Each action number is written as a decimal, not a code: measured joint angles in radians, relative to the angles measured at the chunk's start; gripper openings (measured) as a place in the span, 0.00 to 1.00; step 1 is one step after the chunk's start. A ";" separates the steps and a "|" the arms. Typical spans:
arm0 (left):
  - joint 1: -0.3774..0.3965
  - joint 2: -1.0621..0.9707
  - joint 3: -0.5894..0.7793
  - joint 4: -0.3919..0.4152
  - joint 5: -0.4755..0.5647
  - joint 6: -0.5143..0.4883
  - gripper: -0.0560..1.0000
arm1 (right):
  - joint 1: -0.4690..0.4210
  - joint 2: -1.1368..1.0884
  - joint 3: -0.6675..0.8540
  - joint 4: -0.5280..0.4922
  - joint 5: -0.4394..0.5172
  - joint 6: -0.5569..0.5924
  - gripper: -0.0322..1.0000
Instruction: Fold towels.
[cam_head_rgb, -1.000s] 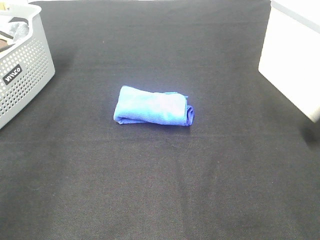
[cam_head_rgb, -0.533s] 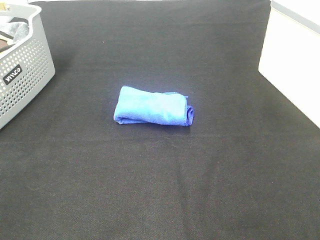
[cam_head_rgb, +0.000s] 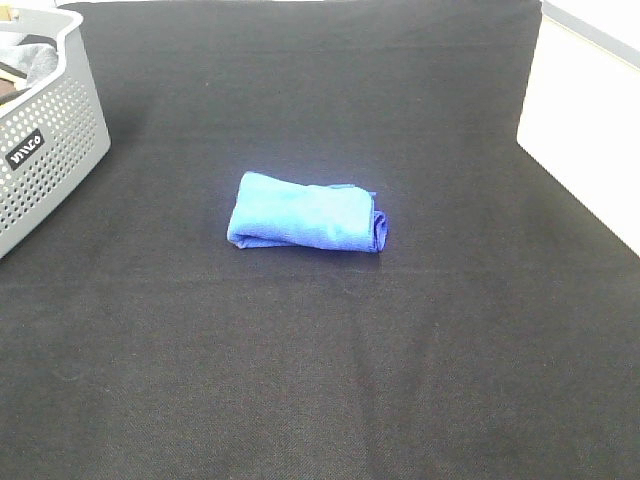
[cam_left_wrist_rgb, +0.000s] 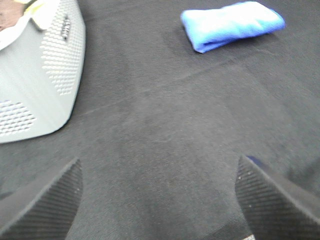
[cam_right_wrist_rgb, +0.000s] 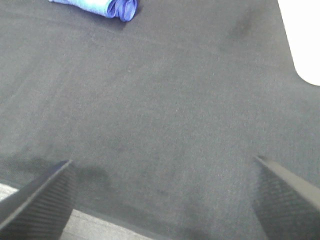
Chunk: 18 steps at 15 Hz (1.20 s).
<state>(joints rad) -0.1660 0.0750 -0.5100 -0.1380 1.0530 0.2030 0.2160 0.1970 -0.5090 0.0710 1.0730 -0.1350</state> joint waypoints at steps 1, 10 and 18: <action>0.000 0.000 0.000 -0.003 0.000 0.005 0.81 | 0.000 0.000 0.001 0.000 0.000 -0.004 0.88; 0.000 0.000 0.000 -0.003 0.000 0.008 0.81 | 0.000 0.000 0.001 0.001 0.000 -0.004 0.88; 0.154 -0.002 0.000 -0.003 0.000 0.008 0.81 | -0.176 -0.003 0.001 0.004 0.000 -0.004 0.88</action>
<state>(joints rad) -0.0120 0.0730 -0.5100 -0.1410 1.0530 0.2110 0.0400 0.1940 -0.5080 0.0750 1.0730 -0.1390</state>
